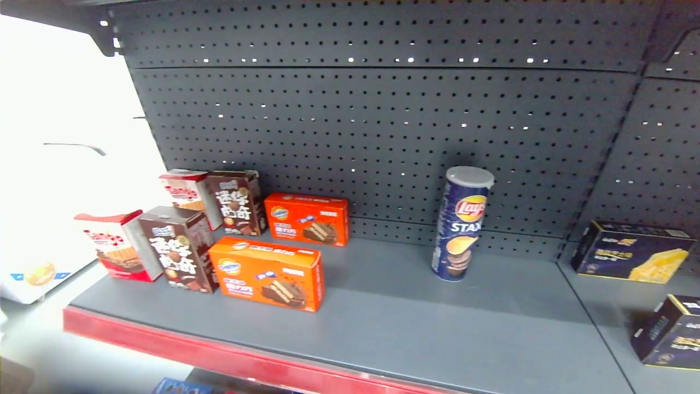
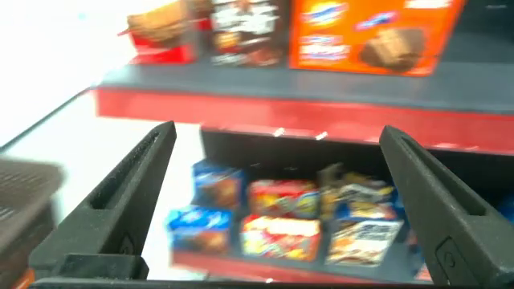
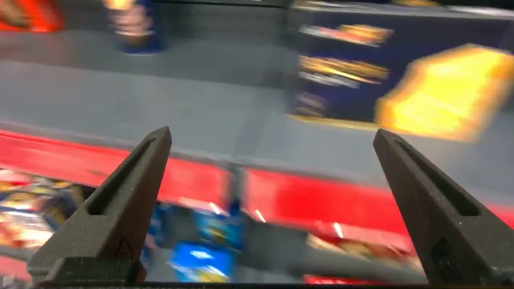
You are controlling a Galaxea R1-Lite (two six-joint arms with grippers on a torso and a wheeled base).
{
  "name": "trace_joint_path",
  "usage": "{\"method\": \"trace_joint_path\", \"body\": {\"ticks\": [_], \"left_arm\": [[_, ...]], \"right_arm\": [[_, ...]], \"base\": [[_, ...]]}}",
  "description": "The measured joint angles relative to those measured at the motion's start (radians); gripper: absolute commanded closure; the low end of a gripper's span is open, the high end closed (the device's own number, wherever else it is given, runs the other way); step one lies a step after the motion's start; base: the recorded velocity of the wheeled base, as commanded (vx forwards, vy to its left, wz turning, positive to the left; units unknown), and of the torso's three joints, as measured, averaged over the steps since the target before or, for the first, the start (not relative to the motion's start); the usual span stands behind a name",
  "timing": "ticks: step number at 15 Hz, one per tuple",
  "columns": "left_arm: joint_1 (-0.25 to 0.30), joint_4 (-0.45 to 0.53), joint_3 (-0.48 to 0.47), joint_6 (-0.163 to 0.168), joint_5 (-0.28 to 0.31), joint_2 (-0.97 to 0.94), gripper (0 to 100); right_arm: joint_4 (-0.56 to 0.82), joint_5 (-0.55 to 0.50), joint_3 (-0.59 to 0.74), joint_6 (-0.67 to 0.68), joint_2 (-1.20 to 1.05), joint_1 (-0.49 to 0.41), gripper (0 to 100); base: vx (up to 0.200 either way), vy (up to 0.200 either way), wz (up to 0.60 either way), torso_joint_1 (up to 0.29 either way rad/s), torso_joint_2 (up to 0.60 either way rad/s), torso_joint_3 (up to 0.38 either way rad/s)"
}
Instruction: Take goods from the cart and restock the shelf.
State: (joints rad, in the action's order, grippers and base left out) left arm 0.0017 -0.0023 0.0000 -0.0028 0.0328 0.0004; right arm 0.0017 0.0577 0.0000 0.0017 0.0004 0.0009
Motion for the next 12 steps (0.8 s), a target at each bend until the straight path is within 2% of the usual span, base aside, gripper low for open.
{"method": "trace_joint_path", "body": {"ticks": [12], "left_arm": [[0.000,0.000,0.000,0.000,0.000,0.000,0]], "right_arm": [[0.000,0.000,0.000,0.001,0.000,0.000,0]], "base": [[0.000,0.000,0.60,0.003,0.00,0.002]]}}
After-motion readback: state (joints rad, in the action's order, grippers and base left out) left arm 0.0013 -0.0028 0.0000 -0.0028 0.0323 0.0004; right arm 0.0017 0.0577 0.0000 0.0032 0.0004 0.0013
